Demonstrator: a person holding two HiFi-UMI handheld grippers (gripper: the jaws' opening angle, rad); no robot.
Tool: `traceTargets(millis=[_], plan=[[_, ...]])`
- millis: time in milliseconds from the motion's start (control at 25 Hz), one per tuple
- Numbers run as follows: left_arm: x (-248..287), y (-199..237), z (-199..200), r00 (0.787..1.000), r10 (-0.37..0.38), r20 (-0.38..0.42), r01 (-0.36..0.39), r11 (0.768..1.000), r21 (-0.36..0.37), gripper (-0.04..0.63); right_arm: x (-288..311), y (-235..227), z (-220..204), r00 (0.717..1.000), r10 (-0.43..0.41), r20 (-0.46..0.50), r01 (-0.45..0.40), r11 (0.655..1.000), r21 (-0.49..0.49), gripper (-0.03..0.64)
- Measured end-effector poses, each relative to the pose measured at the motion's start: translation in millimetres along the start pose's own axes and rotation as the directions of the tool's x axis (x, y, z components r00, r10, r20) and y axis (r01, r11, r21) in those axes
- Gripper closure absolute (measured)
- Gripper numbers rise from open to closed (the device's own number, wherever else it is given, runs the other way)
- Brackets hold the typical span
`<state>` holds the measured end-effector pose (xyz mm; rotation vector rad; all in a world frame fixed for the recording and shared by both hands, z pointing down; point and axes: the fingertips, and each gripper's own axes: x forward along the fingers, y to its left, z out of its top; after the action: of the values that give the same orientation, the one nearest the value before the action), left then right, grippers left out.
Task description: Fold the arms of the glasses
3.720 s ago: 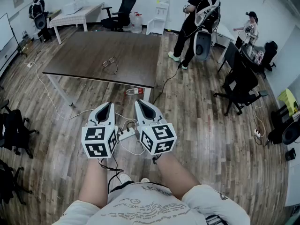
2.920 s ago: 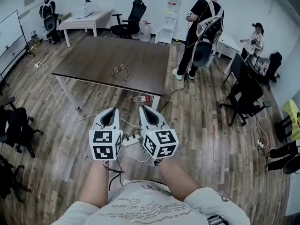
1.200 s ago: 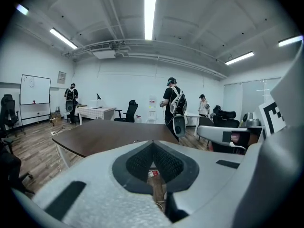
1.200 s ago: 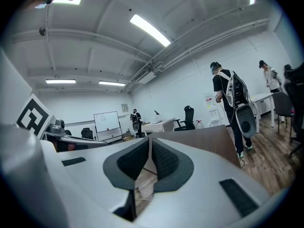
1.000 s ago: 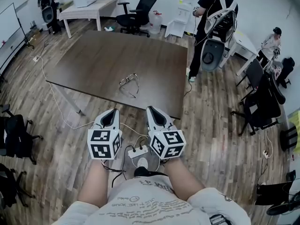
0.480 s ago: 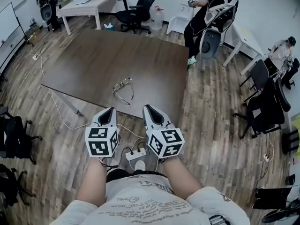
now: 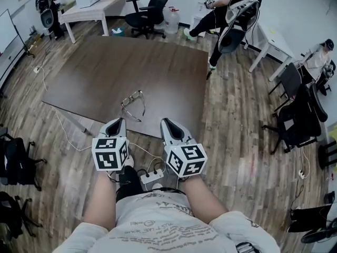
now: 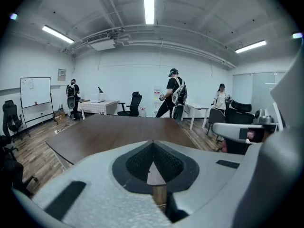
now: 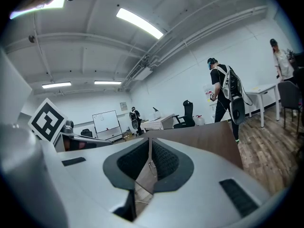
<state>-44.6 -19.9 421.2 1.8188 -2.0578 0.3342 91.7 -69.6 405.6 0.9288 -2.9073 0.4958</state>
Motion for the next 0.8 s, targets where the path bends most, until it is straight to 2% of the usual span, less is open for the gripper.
traceTargets(millis=[400,800], plan=[[27,25,10,1.000,0.013,-0.012,-0.013,1.000,0.009,0.581,29,-12,7,1.000,-0.001,-0.002,0.001,1.000,0.010,0.600],[95,59,10,0.997,-0.007,-0.081,0.012,0.998,0.064,0.580,86,-32,3,0.998,-0.026,-0.050,0.027,0.999,0.029,0.600]])
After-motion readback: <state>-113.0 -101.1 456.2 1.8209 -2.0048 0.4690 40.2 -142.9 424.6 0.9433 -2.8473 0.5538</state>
